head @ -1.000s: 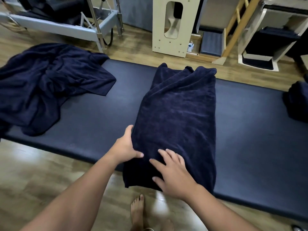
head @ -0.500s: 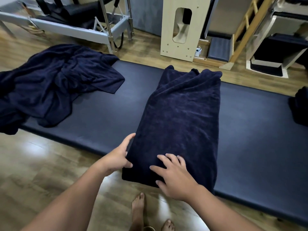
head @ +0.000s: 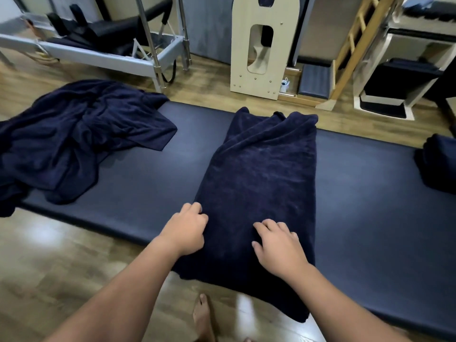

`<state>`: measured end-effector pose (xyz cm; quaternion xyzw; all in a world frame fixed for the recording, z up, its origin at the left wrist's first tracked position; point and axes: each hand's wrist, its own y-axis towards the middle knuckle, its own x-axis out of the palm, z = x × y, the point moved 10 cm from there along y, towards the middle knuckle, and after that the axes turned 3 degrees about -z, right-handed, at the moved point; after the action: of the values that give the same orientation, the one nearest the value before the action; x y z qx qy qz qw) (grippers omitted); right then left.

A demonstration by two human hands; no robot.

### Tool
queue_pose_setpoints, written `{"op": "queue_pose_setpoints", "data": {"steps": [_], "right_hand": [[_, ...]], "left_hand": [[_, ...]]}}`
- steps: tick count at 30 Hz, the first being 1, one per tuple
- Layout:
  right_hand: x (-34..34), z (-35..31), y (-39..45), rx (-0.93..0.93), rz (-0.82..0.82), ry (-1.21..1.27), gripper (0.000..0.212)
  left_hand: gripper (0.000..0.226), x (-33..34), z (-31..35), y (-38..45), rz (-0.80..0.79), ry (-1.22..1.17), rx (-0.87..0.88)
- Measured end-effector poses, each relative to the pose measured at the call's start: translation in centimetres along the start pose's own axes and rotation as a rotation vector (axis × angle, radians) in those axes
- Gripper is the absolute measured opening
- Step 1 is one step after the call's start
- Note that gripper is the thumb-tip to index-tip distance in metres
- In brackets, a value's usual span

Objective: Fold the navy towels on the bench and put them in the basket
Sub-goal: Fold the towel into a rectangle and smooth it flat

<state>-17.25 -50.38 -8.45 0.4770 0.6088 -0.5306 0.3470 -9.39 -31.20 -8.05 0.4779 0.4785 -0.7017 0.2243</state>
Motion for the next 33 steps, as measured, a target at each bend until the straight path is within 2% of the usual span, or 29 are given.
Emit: {"op": "queue_pose_setpoints", "data": {"steps": [3, 7, 9, 12, 16, 18, 22, 26, 29, 31, 33], "right_hand": [[-1.0, 1.8, 1.8, 0.068, 0.015, 0.006, 0.047], [-2.0, 3.9, 5.1, 0.114, -0.013, 0.025, 0.038], [-3.3, 4.7, 7.4, 0.123, 0.018, 0.01, 0.033], [-5.5, 5.9, 11.2, 0.16, 0.059, 0.011, 0.038], [-7.8, 8.5, 17.0, 0.279, 0.026, 0.068, 0.064], [-8.2, 9.6, 19.0, 0.329, -0.029, 0.076, 0.068], [-9.8, 11.4, 22.1, 0.352, -0.053, 0.032, 0.063], [-12.1, 14.6, 25.3, 0.413, -0.001, 0.037, 0.071], [-11.9, 15.8, 27.3, 0.427, -0.074, 0.093, 0.077], [-12.0, 16.2, 28.0, 0.44, -0.095, 0.09, 0.077], [-12.1, 16.4, 28.3, 0.442, -0.096, 0.077, 0.078]], "left_hand": [[0.036, -1.4, 2.1, 2.8, 0.062, 0.038, 0.137], [0.05, -3.3, 2.6, 7.7, 0.028, 0.041, 0.108], [0.044, -5.0, 2.2, 10.9, 0.015, 0.009, 0.079], [0.015, -8.1, 2.0, 15.6, 0.057, -0.025, 0.105], [0.022, -13.2, 2.1, 22.6, 0.249, -0.075, 0.204], [0.023, -15.0, 2.2, 26.2, 0.276, -0.089, 0.22], [0.026, -17.4, 3.3, 33.1, 0.197, -0.289, 0.217], [0.056, -19.0, 6.1, 39.2, 0.131, -0.464, 0.254], [0.066, -19.6, 8.6, 42.5, 0.087, -0.45, 0.318], [0.06, -19.5, 10.0, 44.2, 0.038, -0.379, 0.326], [0.038, -19.0, 10.7, 45.8, -0.01, -0.331, 0.313]]}}
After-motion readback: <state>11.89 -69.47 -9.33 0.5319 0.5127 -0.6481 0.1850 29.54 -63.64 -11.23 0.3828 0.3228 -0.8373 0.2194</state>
